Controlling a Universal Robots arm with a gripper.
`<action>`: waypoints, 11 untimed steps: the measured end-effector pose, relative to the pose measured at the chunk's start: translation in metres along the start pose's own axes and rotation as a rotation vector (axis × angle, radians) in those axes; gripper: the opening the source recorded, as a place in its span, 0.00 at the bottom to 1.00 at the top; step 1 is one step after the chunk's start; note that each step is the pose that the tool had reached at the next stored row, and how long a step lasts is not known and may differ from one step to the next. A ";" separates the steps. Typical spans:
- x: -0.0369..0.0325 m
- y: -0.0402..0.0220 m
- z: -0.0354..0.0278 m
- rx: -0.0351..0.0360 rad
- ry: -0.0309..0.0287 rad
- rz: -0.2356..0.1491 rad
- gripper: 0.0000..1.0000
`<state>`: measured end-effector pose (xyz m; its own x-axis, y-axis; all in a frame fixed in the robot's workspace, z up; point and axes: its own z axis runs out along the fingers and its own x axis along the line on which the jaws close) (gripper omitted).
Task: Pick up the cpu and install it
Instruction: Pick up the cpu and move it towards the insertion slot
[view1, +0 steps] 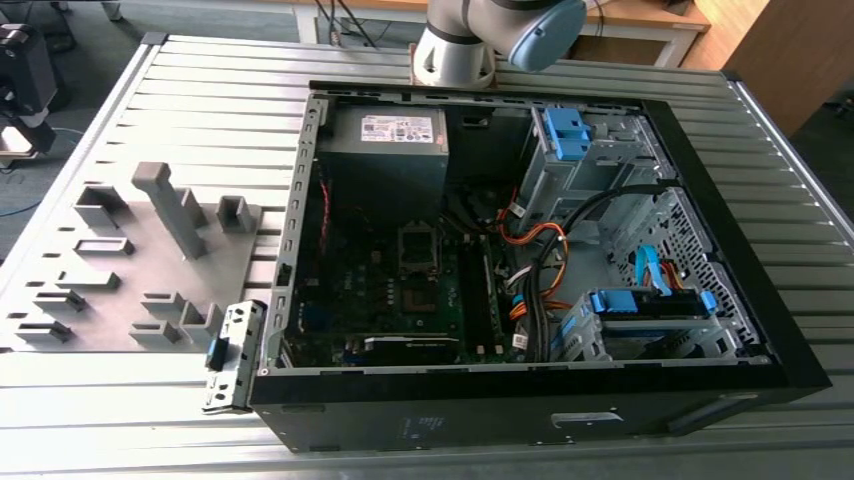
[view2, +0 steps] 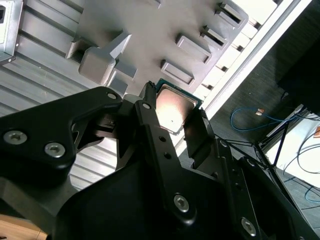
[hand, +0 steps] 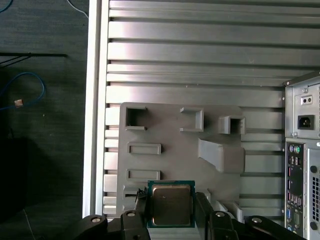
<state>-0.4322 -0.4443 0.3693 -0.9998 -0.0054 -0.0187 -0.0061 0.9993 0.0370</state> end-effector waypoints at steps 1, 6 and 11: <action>-0.0001 0.0000 0.0000 0.0000 0.0000 0.000 0.47; -0.0004 0.0000 0.0000 0.0000 0.0000 0.000 0.47; -0.0043 0.0000 0.0000 0.0001 0.0001 0.000 0.47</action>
<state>-0.4279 -0.4443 0.3693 -0.9998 -0.0056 -0.0186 -0.0063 0.9993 0.0369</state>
